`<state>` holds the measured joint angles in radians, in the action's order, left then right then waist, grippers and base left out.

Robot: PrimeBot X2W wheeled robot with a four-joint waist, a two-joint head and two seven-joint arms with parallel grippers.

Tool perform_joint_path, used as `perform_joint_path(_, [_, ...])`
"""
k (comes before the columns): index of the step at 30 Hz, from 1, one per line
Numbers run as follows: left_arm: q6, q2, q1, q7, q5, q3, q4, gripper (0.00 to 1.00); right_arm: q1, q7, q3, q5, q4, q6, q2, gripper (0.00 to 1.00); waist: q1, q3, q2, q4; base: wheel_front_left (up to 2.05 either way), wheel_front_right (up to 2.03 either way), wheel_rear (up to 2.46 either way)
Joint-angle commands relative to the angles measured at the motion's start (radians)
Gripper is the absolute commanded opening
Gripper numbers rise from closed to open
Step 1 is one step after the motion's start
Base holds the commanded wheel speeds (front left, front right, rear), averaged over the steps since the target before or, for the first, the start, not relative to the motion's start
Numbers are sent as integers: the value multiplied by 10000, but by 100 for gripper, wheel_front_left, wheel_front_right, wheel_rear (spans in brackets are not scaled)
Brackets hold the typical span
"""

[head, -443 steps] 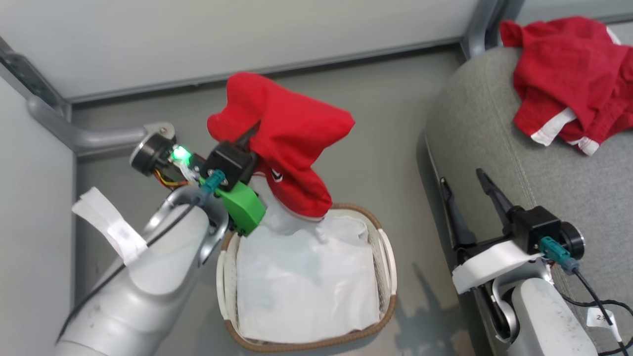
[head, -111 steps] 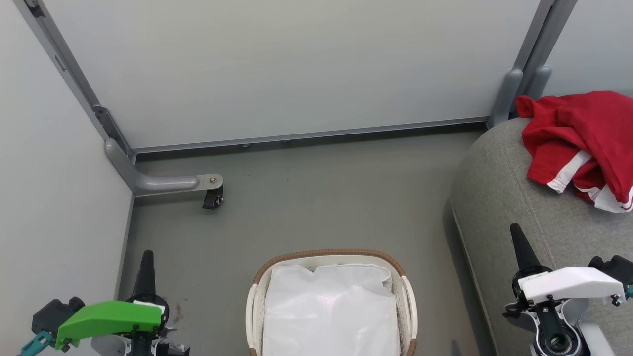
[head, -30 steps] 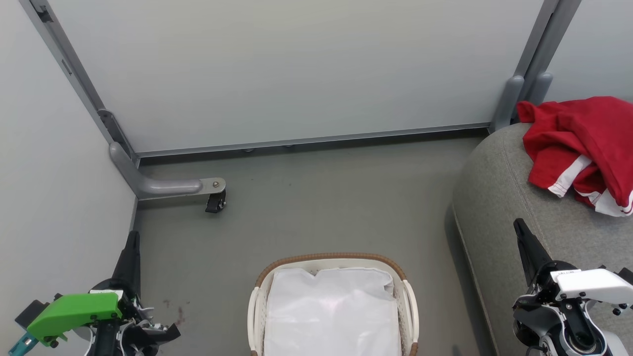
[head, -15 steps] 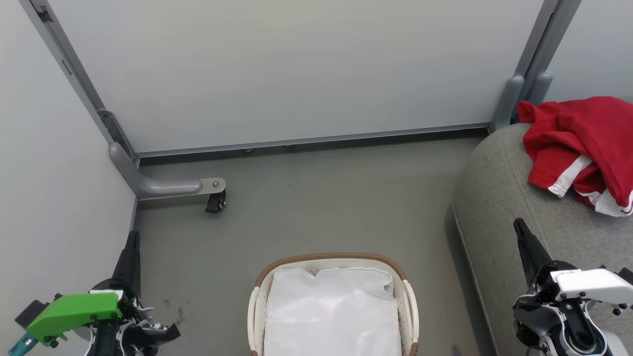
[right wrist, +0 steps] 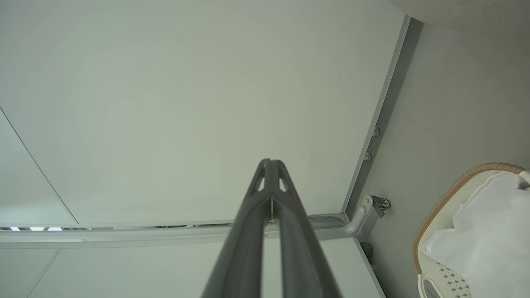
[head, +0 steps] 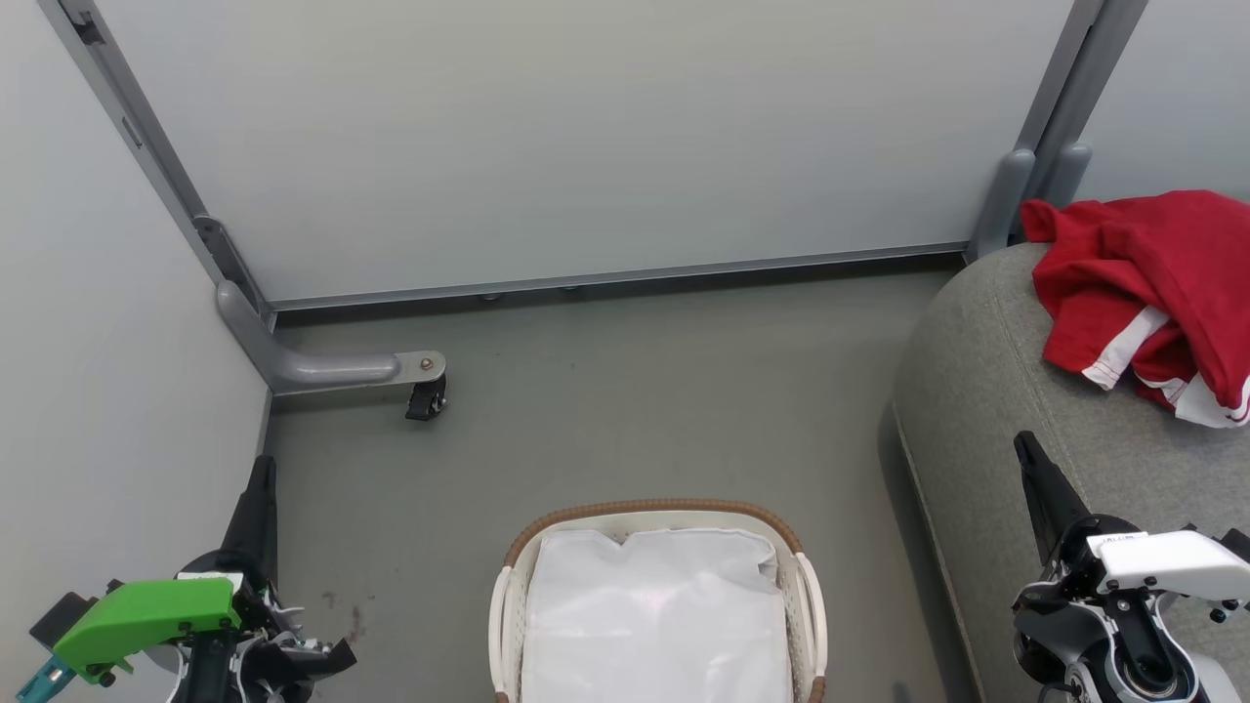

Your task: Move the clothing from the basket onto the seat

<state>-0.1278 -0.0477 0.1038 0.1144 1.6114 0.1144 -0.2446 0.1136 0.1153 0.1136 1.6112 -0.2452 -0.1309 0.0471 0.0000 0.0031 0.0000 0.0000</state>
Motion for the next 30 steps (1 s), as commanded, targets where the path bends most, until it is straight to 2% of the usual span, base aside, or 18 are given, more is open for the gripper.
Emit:
perform_joint_path(1, [-61,-47,92,28,31,20,4,0,-108,13,19,35,28,3,60,0,0,0,0,0,0,0,0])
perform_joint_path(30, [-61,-48,92,27,32,21,7,0,-108,12,18,35,29,3,60,0,0,0,0,0,0,0,0])
